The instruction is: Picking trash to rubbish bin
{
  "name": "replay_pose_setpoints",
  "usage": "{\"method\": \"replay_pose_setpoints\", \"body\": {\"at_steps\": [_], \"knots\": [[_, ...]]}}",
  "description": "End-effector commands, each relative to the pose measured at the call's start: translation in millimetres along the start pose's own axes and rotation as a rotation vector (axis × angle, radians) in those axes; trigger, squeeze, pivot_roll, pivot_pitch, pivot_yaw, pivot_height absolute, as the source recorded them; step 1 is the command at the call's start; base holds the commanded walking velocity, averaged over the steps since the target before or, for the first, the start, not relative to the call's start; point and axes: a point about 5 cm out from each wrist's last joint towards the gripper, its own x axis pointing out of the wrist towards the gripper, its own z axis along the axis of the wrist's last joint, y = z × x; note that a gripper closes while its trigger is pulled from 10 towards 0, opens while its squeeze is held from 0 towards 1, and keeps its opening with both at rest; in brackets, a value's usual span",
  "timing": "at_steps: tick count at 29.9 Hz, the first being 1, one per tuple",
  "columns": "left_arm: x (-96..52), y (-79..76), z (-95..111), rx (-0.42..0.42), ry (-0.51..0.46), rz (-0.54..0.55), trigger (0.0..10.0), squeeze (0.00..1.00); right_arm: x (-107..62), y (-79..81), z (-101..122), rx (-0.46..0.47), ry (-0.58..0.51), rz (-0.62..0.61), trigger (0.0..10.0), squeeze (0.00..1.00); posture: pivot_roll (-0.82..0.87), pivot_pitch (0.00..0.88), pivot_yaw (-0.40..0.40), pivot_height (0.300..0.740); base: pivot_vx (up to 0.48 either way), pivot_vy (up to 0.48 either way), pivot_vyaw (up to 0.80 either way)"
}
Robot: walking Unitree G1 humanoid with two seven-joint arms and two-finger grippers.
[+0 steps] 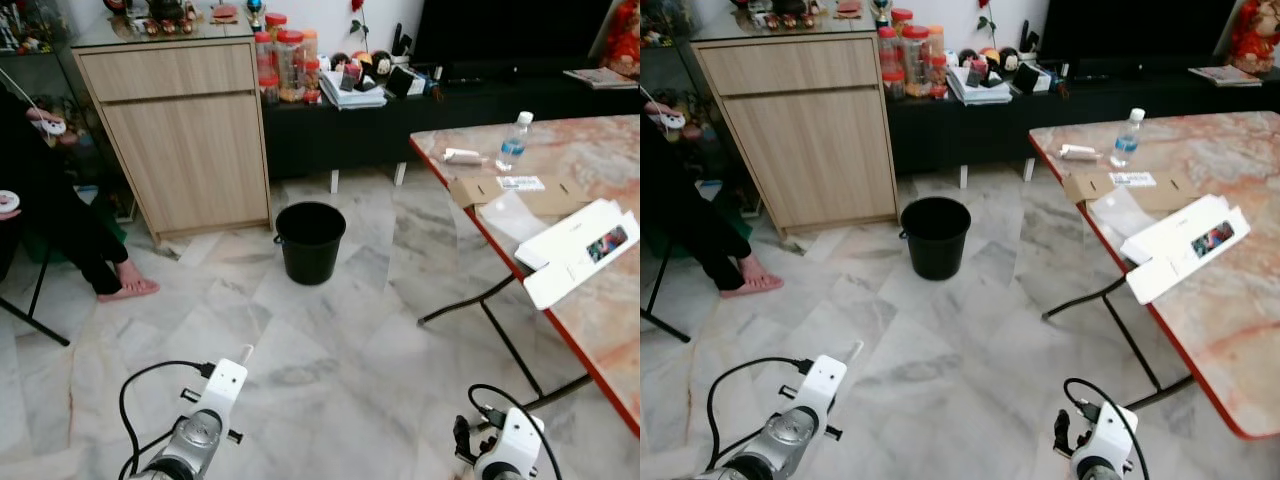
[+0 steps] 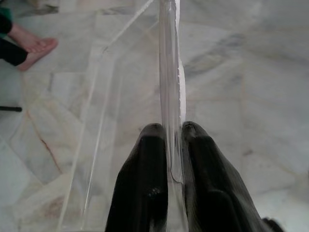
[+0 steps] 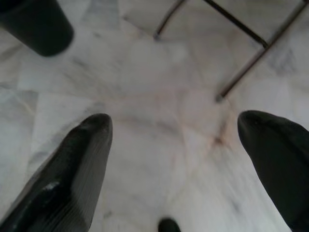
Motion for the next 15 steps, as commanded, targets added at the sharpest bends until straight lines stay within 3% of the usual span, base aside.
{"method": "replay_pose_setpoints", "body": {"at_steps": [1,15], "knots": [[-0.9,8.3,-6.2,0.009,0.028,0.017,10.0,0.0,1.3,9.4,-0.2,-0.001,0.002,0.023,10.0,0.0,0.03,0.024,-0.05,0.74,0.341,0.0,0.0],[-1.1,7.0,-7.0,-0.012,0.031,0.019,10.0,0.0,0.9,4.8,-0.1,-0.002,0.007,0.014,10.0,0.0,0.04,0.066,-0.068,0.74,0.339,0.0,0.0]]}}
